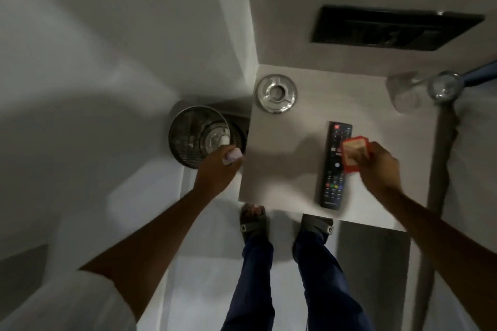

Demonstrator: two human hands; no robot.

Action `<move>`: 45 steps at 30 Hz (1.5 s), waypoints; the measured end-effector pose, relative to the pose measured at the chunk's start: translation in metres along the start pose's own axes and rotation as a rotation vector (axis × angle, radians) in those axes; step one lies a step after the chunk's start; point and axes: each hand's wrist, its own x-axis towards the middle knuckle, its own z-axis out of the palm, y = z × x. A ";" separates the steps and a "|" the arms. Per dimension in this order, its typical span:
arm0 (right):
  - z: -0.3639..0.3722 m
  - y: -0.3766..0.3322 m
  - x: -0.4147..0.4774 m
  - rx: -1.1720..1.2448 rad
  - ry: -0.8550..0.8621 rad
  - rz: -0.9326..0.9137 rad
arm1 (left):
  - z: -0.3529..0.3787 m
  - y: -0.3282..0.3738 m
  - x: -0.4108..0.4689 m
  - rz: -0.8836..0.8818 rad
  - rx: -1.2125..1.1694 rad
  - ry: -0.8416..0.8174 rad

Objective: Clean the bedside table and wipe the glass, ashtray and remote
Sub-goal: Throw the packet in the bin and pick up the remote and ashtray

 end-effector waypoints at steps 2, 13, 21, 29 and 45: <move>0.032 -0.047 -0.013 0.076 -0.041 -0.078 | -0.012 -0.023 -0.012 -0.089 -0.024 0.037; 0.202 -0.165 -0.042 0.129 -0.448 0.003 | -0.040 -0.085 -0.010 -0.253 -0.129 0.101; 0.213 -0.175 -0.035 0.208 -0.491 0.138 | -0.043 -0.091 0.021 -0.127 -0.048 -0.088; 0.123 -0.112 -0.041 0.105 -0.100 0.111 | -0.031 -0.021 0.052 0.231 0.411 -0.100; 0.078 0.001 -0.061 -0.198 0.022 0.288 | 0.027 0.116 0.156 0.420 0.780 -0.109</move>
